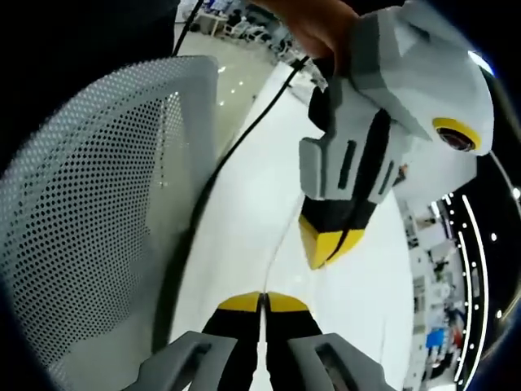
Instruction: Open the resealable bag by pulling the two sides of the seal apart until the entire bag opening is separated and visibly accessible.
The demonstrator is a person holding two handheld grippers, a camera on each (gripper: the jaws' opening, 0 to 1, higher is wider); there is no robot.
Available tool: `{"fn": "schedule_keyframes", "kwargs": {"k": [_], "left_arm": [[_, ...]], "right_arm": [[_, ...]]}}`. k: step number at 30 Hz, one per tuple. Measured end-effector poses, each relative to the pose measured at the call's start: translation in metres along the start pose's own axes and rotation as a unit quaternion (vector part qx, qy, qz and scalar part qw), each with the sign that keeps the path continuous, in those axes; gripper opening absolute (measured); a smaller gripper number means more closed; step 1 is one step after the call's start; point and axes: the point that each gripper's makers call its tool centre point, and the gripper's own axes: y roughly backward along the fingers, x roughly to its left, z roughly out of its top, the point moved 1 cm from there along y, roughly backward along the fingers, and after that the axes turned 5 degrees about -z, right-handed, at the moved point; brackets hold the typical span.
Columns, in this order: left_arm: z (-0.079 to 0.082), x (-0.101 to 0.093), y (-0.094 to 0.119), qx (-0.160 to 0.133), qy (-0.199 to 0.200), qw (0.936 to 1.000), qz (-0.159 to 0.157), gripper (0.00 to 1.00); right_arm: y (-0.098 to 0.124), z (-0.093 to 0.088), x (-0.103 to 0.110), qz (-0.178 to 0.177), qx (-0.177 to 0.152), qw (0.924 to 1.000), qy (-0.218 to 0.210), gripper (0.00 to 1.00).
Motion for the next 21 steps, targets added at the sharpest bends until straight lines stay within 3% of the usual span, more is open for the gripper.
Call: {"fn": "schedule_keyframes", "kwargs": {"k": [2,9,21], "left_arm": [[0.003,0.004,0.002,-0.005,-0.005,0.9999,0.013,0.0],[0.016,0.02,0.013,-0.032,-0.014,0.9975,0.061,0.0],[0.043,0.034,0.026,-0.062,-0.045,0.9909,0.111,0.0]], "right_arm": [[0.0,0.001,-0.005,-0.01,-0.003,0.9996,-0.025,0.01],[0.002,0.005,-0.015,-0.026,-0.011,0.9988,-0.039,0.01],[-0.001,0.002,-0.015,-0.032,-0.005,0.998,-0.055,0.02]]}}
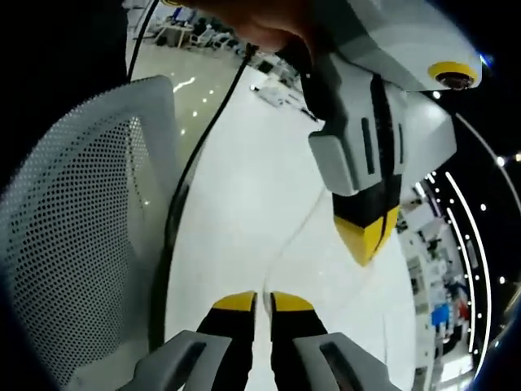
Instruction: Open the resealable bag by pulling the two sides of the seal apart until the entire bag opening is separated and visibly accessible.
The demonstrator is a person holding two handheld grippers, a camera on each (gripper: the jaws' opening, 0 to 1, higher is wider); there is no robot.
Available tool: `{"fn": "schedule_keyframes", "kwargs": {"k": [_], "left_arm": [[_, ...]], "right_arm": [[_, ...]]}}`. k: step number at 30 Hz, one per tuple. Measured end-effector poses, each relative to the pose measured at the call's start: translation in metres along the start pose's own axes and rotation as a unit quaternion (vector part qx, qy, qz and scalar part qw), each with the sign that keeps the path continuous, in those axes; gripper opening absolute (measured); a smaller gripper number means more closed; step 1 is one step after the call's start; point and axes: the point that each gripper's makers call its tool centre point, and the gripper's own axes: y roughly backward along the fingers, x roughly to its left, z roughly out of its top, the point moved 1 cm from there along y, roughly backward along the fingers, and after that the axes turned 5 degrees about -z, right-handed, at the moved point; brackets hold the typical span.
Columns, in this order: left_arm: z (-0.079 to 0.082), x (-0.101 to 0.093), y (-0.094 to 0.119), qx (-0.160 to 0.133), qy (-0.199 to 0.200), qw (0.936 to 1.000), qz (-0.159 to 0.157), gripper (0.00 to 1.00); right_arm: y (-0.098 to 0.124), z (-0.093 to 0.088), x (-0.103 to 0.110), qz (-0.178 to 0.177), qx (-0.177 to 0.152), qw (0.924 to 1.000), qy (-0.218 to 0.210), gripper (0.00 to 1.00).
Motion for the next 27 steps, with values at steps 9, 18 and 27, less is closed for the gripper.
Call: {"fn": "schedule_keyframes", "kwargs": {"k": [9,18,27], "left_arm": [[0.014,0.017,0.008,-0.014,-0.039,0.9979,0.05,0.0],[0.022,0.028,0.011,-0.031,-0.019,0.9974,0.062,0.0],[0.044,0.034,0.017,-0.057,-0.038,0.9949,0.074,0.0]], "right_arm": [[0.004,0.003,-0.008,-0.008,-0.008,0.9996,-0.027,0.0],[0.006,0.012,-0.01,-0.005,-0.019,0.9995,-0.023,0.0],[0.008,0.009,-0.026,-0.04,-0.012,0.9991,-0.003,0.0]]}}
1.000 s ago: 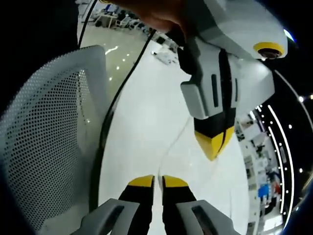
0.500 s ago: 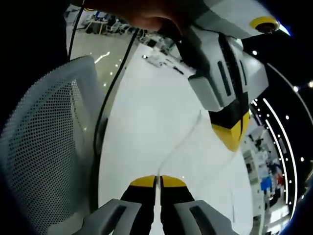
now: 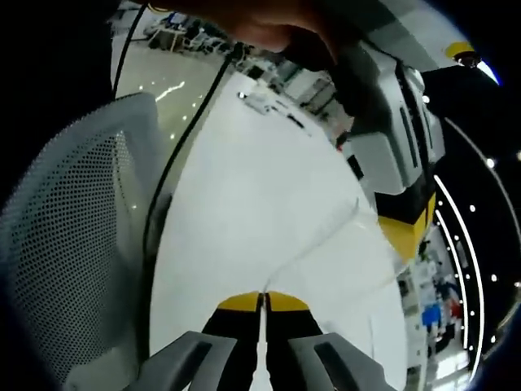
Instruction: Open the resealable bag by pulling the two sides of the seal apart until the entire bag opening is separated and visibly accessible.
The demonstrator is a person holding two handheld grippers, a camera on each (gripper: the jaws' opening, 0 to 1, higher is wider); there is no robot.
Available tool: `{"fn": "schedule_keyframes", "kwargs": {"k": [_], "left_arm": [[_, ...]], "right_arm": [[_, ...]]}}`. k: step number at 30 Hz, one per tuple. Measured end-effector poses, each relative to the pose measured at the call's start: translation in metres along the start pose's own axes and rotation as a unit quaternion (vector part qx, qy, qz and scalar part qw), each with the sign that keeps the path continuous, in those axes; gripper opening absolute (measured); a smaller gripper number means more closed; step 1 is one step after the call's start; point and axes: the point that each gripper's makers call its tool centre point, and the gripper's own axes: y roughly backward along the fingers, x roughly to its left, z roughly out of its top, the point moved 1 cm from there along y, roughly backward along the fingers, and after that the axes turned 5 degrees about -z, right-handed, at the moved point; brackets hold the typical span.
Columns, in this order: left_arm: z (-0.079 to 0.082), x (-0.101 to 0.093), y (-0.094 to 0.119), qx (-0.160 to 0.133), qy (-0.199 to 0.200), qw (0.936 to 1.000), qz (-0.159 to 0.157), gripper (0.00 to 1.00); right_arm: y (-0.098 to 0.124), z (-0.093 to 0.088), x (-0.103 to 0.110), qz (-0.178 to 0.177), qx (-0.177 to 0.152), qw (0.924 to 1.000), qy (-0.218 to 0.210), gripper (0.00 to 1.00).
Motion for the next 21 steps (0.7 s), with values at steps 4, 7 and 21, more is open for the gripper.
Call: {"fn": "schedule_keyframes", "kwargs": {"k": [4,7,21], "left_arm": [[-0.001,0.002,-0.001,-0.001,0.002,1.0,-0.002,0.0],[-0.009,-0.011,-0.007,0.011,-0.001,0.9992,-0.038,0.0],[-0.051,-0.054,-0.033,0.053,0.005,0.9947,-0.088,0.0]], "right_arm": [[0.001,-0.008,-0.011,-0.016,0.004,0.9998,-0.015,0.0],[0.0,-0.014,-0.012,-0.01,0.006,0.9994,-0.033,0.0],[-0.004,-0.039,0.008,0.012,0.026,0.9967,-0.076,0.0]]}}
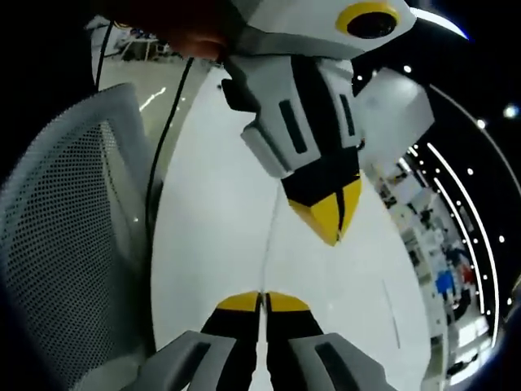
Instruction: Open the resealable bag by pulling the two sides of the seal apart until the entire bag opening is separated and visibly accessible.
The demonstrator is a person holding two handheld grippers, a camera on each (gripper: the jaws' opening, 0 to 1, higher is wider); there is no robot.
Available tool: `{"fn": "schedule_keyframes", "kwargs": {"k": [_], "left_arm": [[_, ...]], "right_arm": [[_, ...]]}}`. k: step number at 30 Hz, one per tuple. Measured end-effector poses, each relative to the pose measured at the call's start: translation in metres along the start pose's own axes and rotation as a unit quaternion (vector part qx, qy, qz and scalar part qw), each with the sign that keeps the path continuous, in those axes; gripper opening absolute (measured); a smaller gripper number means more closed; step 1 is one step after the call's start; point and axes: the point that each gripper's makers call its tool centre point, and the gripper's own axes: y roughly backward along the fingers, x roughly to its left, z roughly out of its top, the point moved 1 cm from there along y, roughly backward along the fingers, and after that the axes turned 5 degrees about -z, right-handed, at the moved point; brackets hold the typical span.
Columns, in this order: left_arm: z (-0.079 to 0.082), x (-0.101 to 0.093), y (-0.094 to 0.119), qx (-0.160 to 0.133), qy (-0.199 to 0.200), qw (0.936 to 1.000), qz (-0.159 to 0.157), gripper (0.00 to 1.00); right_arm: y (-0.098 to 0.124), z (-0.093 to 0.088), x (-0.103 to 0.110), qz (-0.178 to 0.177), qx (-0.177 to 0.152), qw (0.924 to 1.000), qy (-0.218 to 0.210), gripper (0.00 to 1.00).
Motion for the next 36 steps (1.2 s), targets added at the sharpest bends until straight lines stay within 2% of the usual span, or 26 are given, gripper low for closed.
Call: {"fn": "schedule_keyframes", "kwargs": {"k": [7,13,19,23,28,31,35,36], "left_arm": [[-0.014,-0.017,-0.009,0.015,0.005,0.9995,-0.028,0.0],[-0.038,-0.033,-0.012,0.038,0.02,0.9981,-0.045,0.0],[-0.053,-0.045,-0.014,0.053,0.031,0.9965,-0.056,0.0],[-0.064,-0.049,-0.015,0.066,0.027,0.9958,-0.057,0.0],[-0.071,-0.051,-0.017,0.076,0.03,0.9948,-0.061,0.0],[-0.079,-0.05,-0.02,0.086,0.027,0.9938,-0.065,0.0],[-0.081,-0.043,-0.024,0.091,0.023,0.9935,-0.064,0.0],[-0.081,-0.041,-0.024,0.091,0.023,0.9935,-0.064,0.0]], "right_arm": [[0.0,-0.006,0.007,0.006,0.004,0.9987,-0.05,0.01],[0.005,-0.008,0.018,0.022,-0.003,0.9958,-0.088,0.07],[0.013,-0.007,0.026,0.029,-0.01,0.9927,-0.116,0.09],[0.025,-0.014,0.025,0.015,-0.005,0.9881,-0.153,0.1],[0.041,-0.026,0.023,0.007,0.01,0.9838,-0.179,0.12],[0.05,-0.032,0.021,-0.004,0.016,0.9783,-0.206,0.13],[0.061,-0.042,0.019,-0.019,0.027,0.9746,-0.221,0.15],[0.065,-0.046,0.019,-0.022,0.037,0.9762,-0.213,0.16]]}}
